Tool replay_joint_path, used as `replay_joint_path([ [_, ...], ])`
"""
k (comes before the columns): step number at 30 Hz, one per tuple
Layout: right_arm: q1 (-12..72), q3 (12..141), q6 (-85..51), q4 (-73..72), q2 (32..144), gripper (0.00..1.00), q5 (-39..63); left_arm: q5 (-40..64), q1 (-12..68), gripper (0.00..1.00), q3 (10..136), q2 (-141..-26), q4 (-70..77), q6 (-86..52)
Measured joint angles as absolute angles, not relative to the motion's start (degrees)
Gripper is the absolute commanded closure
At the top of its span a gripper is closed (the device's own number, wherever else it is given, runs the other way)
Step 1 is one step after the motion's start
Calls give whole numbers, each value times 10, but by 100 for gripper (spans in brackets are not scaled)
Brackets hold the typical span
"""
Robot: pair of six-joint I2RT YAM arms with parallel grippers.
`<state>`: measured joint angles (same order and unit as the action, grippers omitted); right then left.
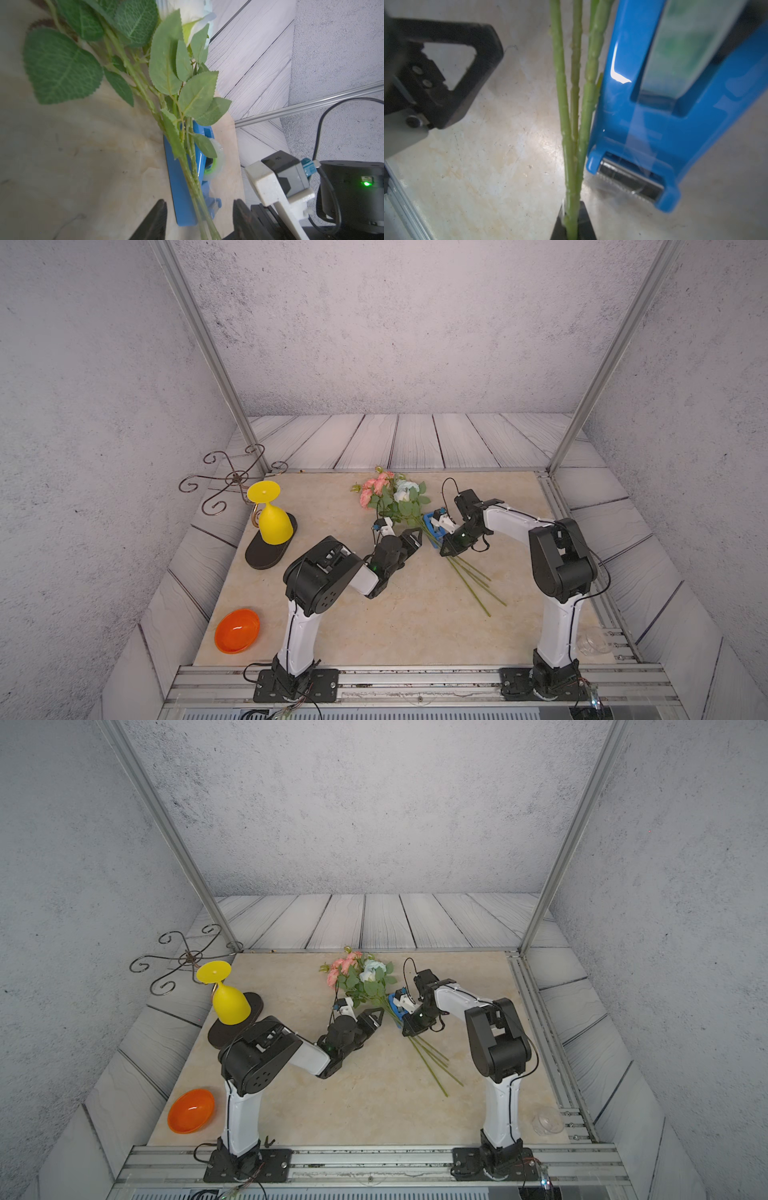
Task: Wrap bouquets with tape
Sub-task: Wrap the tape around the bouquet.
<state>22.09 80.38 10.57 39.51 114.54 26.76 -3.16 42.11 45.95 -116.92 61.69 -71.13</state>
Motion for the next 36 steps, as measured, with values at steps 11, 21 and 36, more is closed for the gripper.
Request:
replay_joint_path([
  [11,242,859,104,410,1148,100,276,-23,423,33,531,-1177,536,-707],
  [21,245,835,105,404,1148,100,294,-34,414,38,541,-1190,510,-722],
  [36,271,825,105,397,1149,100,310,-36,410,100,549,-1190,490,-749],
])
